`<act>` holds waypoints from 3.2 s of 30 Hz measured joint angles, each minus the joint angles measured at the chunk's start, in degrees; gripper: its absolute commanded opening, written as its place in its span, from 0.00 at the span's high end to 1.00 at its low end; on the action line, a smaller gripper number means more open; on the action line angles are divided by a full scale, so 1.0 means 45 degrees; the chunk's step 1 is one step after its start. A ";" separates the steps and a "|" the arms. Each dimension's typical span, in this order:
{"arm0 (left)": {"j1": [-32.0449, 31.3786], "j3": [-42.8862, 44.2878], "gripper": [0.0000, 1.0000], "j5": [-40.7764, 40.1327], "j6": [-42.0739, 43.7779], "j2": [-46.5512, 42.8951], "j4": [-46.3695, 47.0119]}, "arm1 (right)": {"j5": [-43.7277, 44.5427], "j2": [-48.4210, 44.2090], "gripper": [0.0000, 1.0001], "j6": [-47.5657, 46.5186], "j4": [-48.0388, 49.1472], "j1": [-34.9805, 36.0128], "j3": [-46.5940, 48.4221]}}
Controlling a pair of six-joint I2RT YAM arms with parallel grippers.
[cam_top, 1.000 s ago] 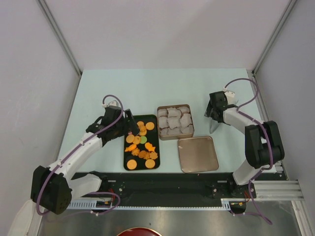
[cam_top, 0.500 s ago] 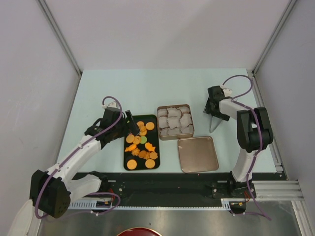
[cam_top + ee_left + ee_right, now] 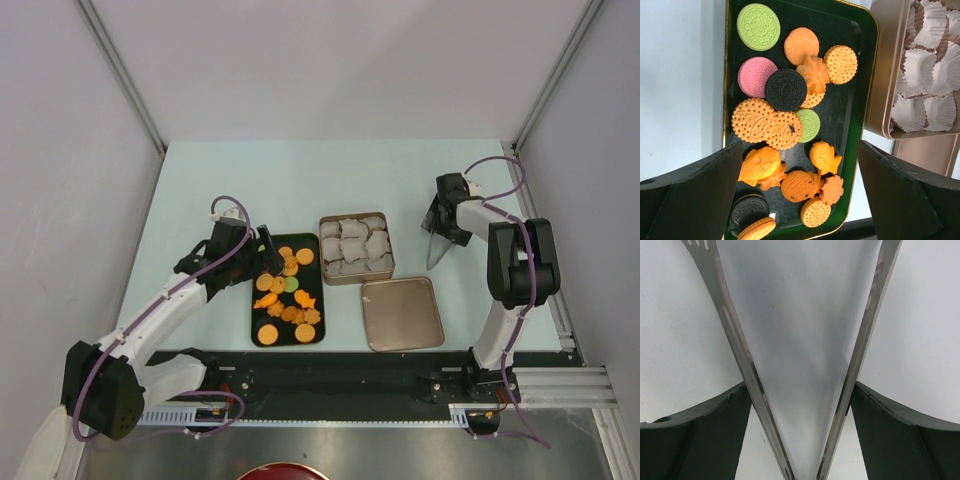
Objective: Pack the cookies
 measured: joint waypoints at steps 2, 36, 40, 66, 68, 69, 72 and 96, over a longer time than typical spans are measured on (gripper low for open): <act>-0.0005 -0.0005 0.00 0.0024 0.0000 0.0000 0.0000 | -0.0131 -0.0005 0.16 0.0005 0.0121 -0.0092 -0.0039; -0.0170 -0.0151 0.00 0.0257 -0.0015 0.0267 0.0282 | -0.0039 -0.3041 0.70 0.0136 -0.1171 0.0894 -0.1146; -0.0287 -0.0151 0.00 0.0253 -0.0019 0.0267 0.0277 | 0.0257 -0.4124 0.96 0.0185 -0.1481 0.1117 -0.1132; -0.1836 0.0068 0.00 0.0393 -0.0160 0.0335 0.0578 | -0.5353 -0.9165 1.00 -0.0563 -0.0491 0.3147 -0.1282; -0.1938 0.0097 0.00 0.0398 -0.0170 0.0335 0.0588 | -0.5265 -0.9000 1.00 -0.0636 -0.0816 0.3269 -0.1219; -0.1991 0.0097 0.00 0.0393 -0.0214 0.0335 0.0588 | -0.5231 -0.8845 1.00 -0.0777 -0.1117 0.3371 -0.1098; -0.2103 0.0097 0.00 0.0389 -0.0316 0.0272 0.0602 | -0.5221 -0.8573 1.00 -0.1098 -0.1472 0.3701 -0.0913; -0.2341 0.0097 0.00 -0.1360 -0.0316 -0.1802 -0.0695 | -0.2773 -0.6790 0.72 -0.2890 -0.3682 0.7111 0.0787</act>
